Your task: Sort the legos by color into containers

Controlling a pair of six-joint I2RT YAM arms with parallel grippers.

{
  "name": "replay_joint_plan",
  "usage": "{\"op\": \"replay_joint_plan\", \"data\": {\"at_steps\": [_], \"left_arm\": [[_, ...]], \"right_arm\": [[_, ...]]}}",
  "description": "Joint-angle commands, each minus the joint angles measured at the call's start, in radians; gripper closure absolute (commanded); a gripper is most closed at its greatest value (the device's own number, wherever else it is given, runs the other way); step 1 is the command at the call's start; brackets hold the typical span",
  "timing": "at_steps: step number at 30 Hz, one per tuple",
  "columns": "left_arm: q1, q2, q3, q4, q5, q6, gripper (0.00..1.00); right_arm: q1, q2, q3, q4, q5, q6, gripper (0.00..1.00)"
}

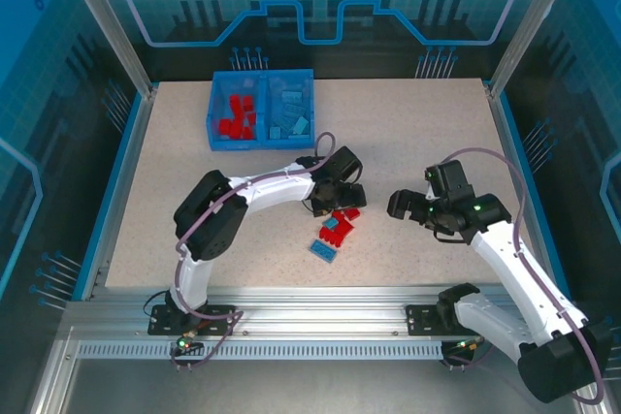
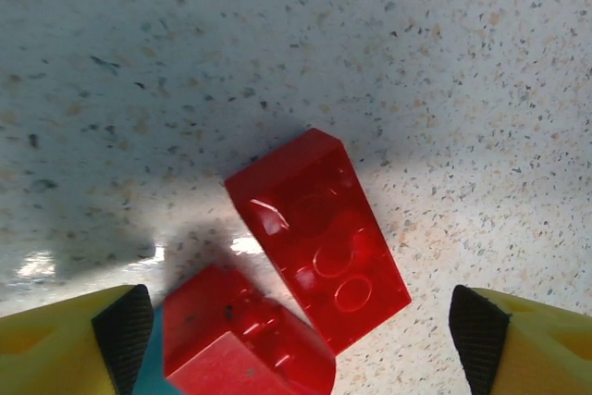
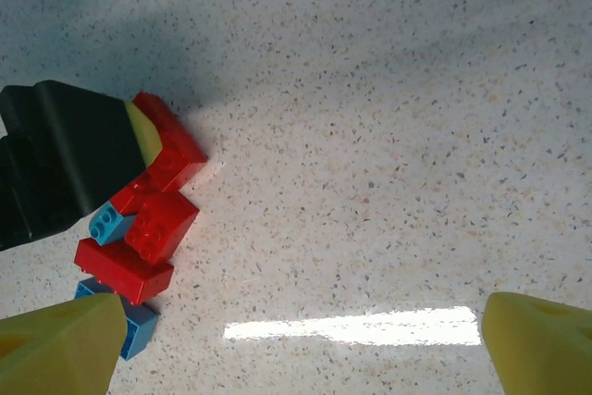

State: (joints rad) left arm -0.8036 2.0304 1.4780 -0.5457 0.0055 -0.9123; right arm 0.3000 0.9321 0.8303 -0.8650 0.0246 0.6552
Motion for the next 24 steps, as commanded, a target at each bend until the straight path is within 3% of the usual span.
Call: {"op": "replay_joint_plan", "data": {"at_steps": [1, 7, 24], "left_arm": [[-0.005, 0.049, 0.058, -0.046, 0.013, -0.015, 0.14], [-0.014, 0.154, 0.18, -0.143, -0.034, 0.037, 0.19], [0.017, 0.239, 0.286, -0.215, -0.147, 0.099, 0.63]], "right_arm": [[-0.005, -0.009, -0.009, -0.013, -0.016, -0.001, 0.0], [-0.004, -0.02, -0.018, -0.024, -0.018, -0.012, 0.0], [-0.004, -0.021, -0.057, -0.001, -0.029, -0.01, 0.0]]}}
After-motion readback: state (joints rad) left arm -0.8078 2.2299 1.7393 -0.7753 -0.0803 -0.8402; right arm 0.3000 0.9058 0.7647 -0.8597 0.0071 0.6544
